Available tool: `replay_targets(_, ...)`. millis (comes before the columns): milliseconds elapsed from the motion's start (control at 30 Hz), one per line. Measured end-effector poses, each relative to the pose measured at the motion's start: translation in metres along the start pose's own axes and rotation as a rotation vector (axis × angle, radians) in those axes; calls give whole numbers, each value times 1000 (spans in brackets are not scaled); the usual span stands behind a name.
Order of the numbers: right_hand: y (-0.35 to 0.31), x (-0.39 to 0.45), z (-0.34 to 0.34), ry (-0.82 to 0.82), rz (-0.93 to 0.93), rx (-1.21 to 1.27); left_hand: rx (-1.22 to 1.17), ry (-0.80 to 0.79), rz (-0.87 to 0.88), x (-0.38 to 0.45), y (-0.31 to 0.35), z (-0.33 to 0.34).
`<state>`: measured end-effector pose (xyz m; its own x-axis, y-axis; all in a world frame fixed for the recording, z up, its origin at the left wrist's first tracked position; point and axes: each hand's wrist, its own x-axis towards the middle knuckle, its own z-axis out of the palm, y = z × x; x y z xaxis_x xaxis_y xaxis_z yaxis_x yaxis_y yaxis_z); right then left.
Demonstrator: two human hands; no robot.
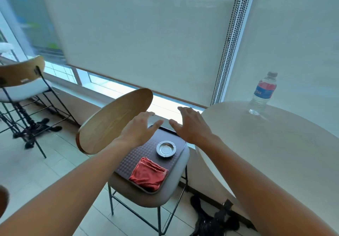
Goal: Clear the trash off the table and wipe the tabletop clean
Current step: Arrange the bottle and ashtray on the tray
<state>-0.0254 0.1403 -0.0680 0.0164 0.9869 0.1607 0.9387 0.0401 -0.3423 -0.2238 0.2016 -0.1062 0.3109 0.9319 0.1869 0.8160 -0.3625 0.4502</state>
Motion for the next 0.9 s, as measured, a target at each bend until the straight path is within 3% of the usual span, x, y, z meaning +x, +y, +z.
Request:
replay_targets(400, -28, 60, 93, -92, 123, 27, -55, -119, -33, 55, -76, 34)
replay_targets(900, 37, 109, 228, -258, 481, 113, -130, -452, -106, 123, -158, 159)
